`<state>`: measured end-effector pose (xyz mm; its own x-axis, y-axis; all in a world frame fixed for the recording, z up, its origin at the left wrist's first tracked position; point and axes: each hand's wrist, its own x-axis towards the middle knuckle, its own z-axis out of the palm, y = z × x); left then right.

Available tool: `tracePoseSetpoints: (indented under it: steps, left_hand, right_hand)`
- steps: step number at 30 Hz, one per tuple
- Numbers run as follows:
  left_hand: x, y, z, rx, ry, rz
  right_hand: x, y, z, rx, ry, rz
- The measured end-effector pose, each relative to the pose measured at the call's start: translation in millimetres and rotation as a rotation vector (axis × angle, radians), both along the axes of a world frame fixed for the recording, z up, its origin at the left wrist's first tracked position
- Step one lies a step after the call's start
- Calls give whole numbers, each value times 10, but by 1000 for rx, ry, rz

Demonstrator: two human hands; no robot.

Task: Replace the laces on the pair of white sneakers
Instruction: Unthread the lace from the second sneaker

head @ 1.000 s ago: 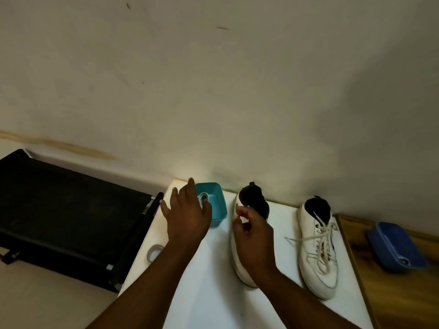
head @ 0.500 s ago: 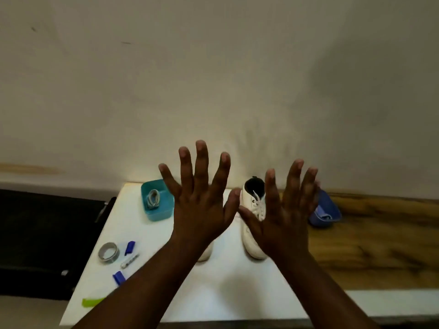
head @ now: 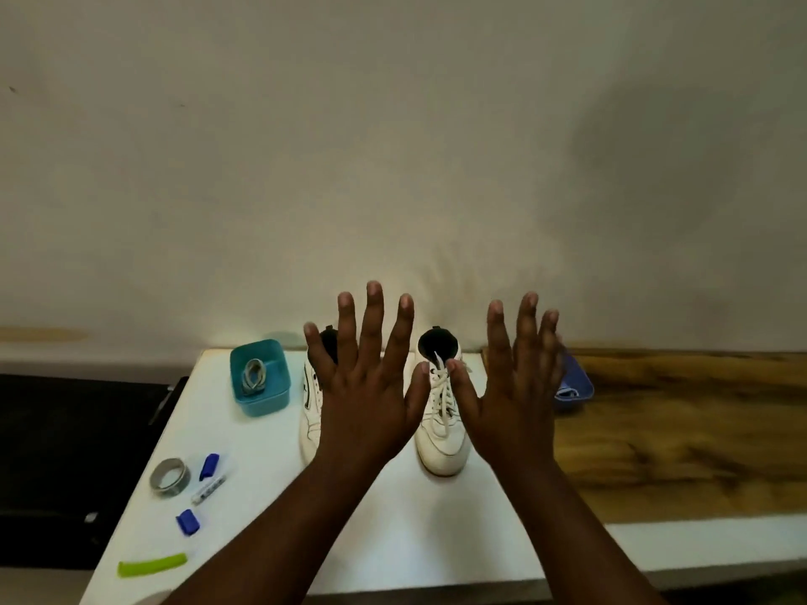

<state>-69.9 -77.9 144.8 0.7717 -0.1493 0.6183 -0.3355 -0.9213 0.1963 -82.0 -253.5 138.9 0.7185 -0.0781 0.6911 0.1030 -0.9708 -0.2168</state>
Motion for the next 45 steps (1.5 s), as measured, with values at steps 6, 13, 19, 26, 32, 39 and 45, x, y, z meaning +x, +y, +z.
tracePoseSetpoints:
  steps: [6,13,19,26,32,39,45]
  left_hand:
    - [243,-39,-820,2,226,45]
    - [514,189,-1482,248,446,26]
    - [509,446,-1647,306,511,79]
    - [421,537,-1582,278,471,125]
    - [616,144,-1370,5,292,-37]
    - [738,0,-1482,-102,458,-71]
    - [709,31,-1576,-65,385,-166]
  right_hand:
    - [388,-33,-1167,430,552,-19]
    - [552,-26,-1653,489,748,-43]
    - [449,199,-1652,469,746,-31]
    - [136,457,-1582,530,809,31]
    - [344,339,-1310,711,639,30]
    - [498,343,-1361,694,611,-4]
    - [488,296,-1217,594,619,34]
